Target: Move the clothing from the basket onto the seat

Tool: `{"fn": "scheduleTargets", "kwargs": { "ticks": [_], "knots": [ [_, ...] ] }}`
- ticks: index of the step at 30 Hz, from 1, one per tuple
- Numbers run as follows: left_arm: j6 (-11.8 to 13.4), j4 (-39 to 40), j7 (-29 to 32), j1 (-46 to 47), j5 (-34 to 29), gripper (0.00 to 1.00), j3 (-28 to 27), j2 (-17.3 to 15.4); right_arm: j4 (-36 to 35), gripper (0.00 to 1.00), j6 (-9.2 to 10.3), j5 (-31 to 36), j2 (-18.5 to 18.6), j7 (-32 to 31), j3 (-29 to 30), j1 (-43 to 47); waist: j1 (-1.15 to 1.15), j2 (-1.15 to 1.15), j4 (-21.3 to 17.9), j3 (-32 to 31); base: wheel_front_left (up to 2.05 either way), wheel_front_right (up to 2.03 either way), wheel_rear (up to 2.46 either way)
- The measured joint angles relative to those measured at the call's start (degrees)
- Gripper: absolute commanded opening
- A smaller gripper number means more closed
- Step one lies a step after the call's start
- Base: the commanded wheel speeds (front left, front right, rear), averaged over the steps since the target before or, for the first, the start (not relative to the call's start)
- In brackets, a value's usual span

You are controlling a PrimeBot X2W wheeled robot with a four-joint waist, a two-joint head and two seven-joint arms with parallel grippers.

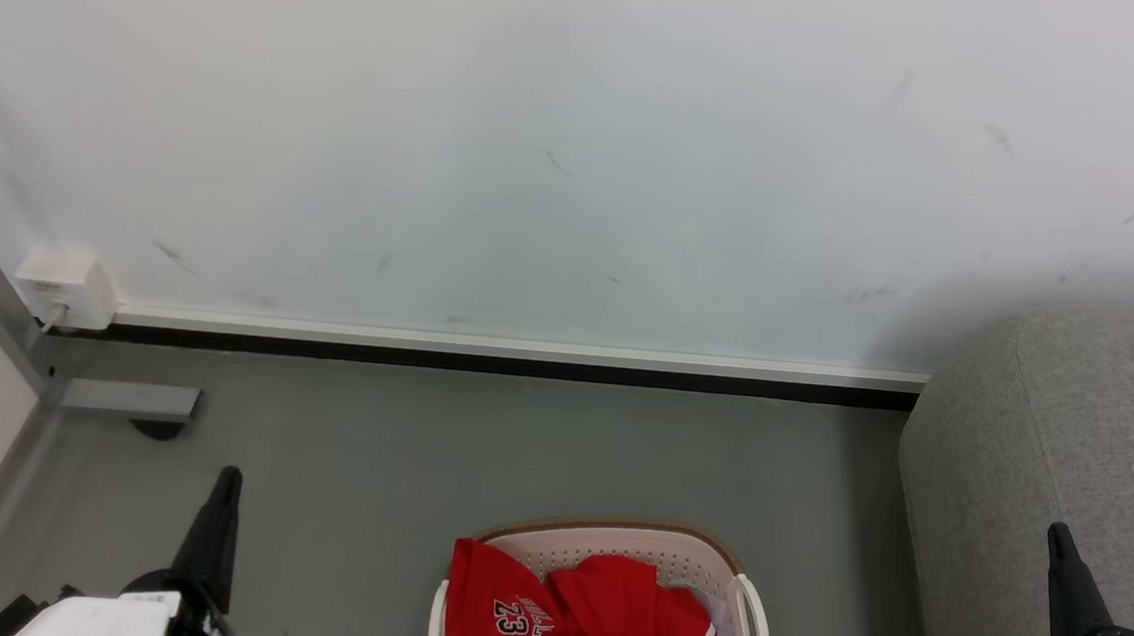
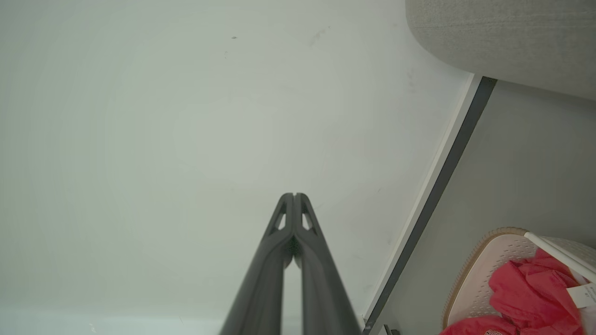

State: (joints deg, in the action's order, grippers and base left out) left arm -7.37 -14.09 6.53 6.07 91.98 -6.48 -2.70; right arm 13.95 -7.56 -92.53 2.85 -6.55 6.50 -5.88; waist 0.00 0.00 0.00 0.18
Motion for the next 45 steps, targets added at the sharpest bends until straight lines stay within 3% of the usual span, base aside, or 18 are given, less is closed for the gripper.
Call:
{"fn": "scheduleTargets", "kwargs": {
  "ticks": [45],
  "knots": [
    [0.0, 0.0, 0.0, 0.0, 0.0, 0.0, 0.0, 0.0, 0.0, 0.0, 0.01, 0.0, 0.0, 0.0, 0.0, 0.0, 0.0, 0.0, 0.0, 0.0, 0.0, 0.0, 0.0]
  ]
}}
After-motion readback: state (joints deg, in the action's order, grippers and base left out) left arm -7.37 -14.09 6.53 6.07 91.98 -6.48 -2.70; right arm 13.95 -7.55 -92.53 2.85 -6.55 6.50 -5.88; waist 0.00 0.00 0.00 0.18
